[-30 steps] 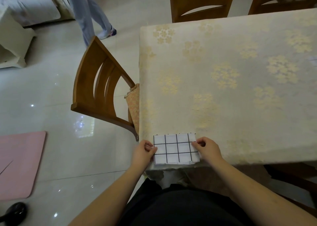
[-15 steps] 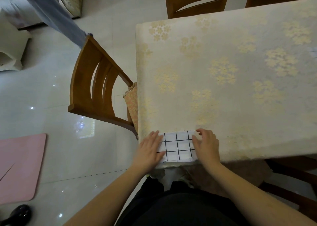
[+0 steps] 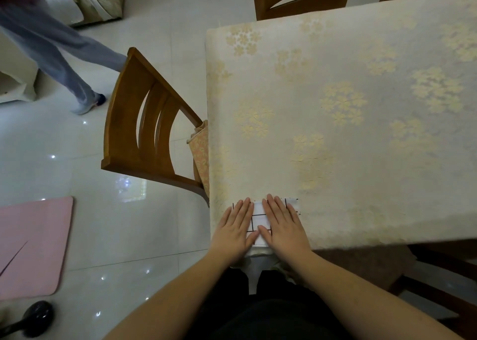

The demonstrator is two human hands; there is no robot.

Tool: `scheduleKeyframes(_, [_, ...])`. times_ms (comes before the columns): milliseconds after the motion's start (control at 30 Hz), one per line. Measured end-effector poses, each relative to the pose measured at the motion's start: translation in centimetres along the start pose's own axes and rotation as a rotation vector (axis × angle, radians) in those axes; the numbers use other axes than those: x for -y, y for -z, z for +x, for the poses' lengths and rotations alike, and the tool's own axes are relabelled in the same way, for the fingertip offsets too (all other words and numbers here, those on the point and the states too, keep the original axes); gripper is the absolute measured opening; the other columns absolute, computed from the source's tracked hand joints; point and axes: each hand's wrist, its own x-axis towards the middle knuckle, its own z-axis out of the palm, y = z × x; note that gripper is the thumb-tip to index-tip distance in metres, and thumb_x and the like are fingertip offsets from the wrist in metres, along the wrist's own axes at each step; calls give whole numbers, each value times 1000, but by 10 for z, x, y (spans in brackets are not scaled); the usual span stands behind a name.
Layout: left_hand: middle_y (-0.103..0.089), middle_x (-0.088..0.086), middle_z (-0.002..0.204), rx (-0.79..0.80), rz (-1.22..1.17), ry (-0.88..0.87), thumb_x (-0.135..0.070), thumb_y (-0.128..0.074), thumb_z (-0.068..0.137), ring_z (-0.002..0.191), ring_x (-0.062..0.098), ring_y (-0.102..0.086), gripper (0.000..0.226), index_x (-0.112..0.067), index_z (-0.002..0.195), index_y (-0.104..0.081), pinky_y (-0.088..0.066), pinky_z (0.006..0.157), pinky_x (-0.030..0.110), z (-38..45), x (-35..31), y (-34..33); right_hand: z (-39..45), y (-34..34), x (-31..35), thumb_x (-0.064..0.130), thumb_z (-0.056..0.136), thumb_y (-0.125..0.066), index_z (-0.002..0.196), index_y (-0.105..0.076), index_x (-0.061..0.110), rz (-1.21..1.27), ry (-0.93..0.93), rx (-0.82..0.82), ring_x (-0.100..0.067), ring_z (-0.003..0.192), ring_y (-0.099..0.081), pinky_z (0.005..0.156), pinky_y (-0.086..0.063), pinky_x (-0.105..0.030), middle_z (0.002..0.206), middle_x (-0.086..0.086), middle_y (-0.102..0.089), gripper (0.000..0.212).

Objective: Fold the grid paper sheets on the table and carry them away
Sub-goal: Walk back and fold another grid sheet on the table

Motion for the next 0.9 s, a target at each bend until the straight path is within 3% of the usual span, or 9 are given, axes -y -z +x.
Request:
scheduleKeyframes(100, [17, -3, 162, 6, 1, 6, -68, -15, 97, 150, 16, 14, 79, -20, 155, 7, 12, 118, 35, 0, 5, -3, -2, -3, -3, 58, 94, -27, 154, -25, 17, -19, 0, -8, -22, 147, -24, 116, -14, -43, 161, -6, -22, 73])
scheduleKeyframes(267, [37, -2, 155, 53, 43, 66, -83, -17, 85, 142, 15, 34, 102, -16, 150, 26, 23, 115, 36, -3, 11, 2, -6, -3, -14, 69, 93, -13, 156, -17, 20, -7, -99, 2, -25, 150, -8, 118, -6, -43, 163, -9, -10, 80])
scheduleKeyframes(367, [35, 1, 156, 89, 52, 66, -85, -19, 82, 143, 18, 33, 107, -15, 149, 27, 22, 114, 36, -2, 11, 6, -6, -3, -16, 71, 91, -17, 156, -15, 20, -15, -109, 26, -26, 150, 0, 119, 4, -38, 164, -11, -2, 83])
scheduleKeyframes(500, [36, 3, 156, 131, 82, 65, -87, -20, 79, 143, 21, 32, 112, -14, 149, 28, 19, 116, 39, -1, 10, 9, -3, 0, -14, 74, 89, -14, 156, -17, 22, -15, -136, 37, -30, 150, 1, 118, 8, -41, 163, -14, 0, 85])
scheduleKeyframes(733, [36, 3, 156, 170, 85, 70, -88, -22, 78, 142, 22, 34, 113, -16, 148, 30, 19, 116, 39, 2, 9, 13, -2, 1, -16, 81, 83, -20, 151, 18, 27, 26, -105, 18, -26, 144, 30, 114, 21, -41, 155, -9, 34, 95])
scheduleKeyframes(900, [34, 3, 157, 176, 108, 81, -87, -24, 78, 143, 22, 31, 113, -16, 149, 28, 17, 116, 40, 0, 8, 17, -5, 11, -33, 89, 71, -24, 149, 24, 30, 31, 11, 101, -24, 144, 30, 116, 17, -40, 152, -5, 39, 109])
